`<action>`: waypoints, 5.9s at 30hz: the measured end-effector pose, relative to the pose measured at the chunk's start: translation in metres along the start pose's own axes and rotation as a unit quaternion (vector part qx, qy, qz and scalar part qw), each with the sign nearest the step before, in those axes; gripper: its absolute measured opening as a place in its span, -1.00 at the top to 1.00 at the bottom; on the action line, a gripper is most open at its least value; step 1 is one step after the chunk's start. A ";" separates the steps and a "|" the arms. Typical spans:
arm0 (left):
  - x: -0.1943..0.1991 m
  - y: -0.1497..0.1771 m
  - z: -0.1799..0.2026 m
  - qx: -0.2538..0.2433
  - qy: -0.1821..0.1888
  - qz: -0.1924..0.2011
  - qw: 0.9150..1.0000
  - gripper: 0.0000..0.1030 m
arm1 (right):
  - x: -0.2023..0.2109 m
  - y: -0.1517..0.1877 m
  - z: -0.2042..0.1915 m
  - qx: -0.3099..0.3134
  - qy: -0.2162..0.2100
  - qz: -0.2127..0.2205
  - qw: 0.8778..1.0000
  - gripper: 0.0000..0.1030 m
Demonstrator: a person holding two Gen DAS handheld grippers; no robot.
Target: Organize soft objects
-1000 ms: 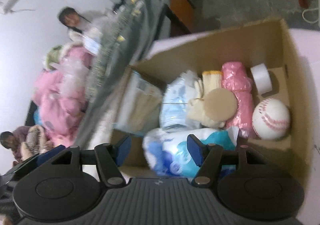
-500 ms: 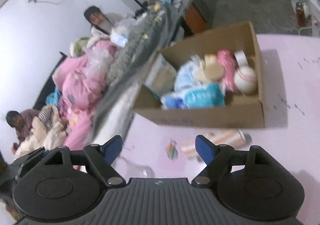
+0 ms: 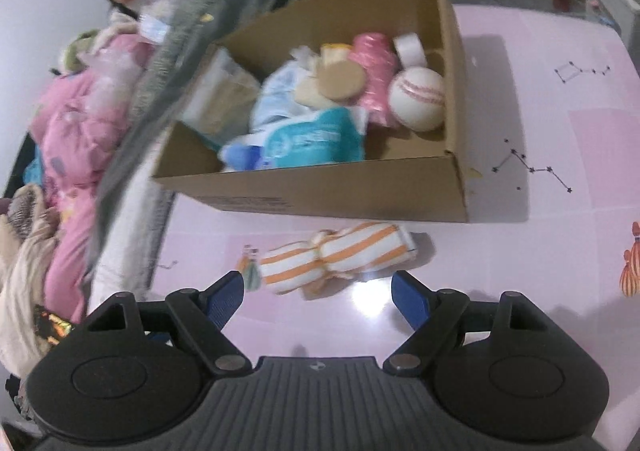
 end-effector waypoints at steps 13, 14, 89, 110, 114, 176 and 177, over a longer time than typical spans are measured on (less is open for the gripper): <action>-0.064 -0.011 0.014 -0.075 -0.019 0.011 0.997 -0.59 | -0.051 -0.015 0.031 -0.031 -0.016 -0.045 0.998 0.05; -0.067 -0.012 0.014 -0.075 -0.015 0.010 0.997 -0.56 | -0.053 -0.015 0.032 -0.030 -0.017 -0.049 0.998 0.10; -0.019 -0.083 -0.059 0.083 0.035 0.119 0.989 -0.06 | 0.044 -0.061 -0.034 0.006 -0.114 0.141 0.983 0.43; -0.057 -0.055 -0.081 0.145 0.063 0.034 0.987 -0.11 | -0.030 -0.087 -0.002 0.105 0.071 0.103 0.987 0.02; -0.056 -0.052 -0.083 0.149 0.067 0.035 0.986 -0.13 | -0.011 -0.083 -0.006 0.126 0.096 0.124 0.980 -0.03; 0.147 0.075 -0.195 0.267 -0.044 0.049 0.961 -1.00 | 0.118 0.205 -0.030 0.049 -0.001 0.280 0.959 -0.12; 0.143 0.076 -0.191 0.270 -0.050 0.045 0.961 -1.00 | 0.115 0.205 -0.034 0.055 0.006 0.288 0.956 -0.12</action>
Point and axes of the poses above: each gripper's, at about its wrist camera, not at the fingertips, and x roughly against the way its jaws point, z to its right, y to its underside, the point moved 5 cm from there along -x, roughly the way its jaws point, and after that the axes turned 4 degrees about -y, right-handed, at the moved point
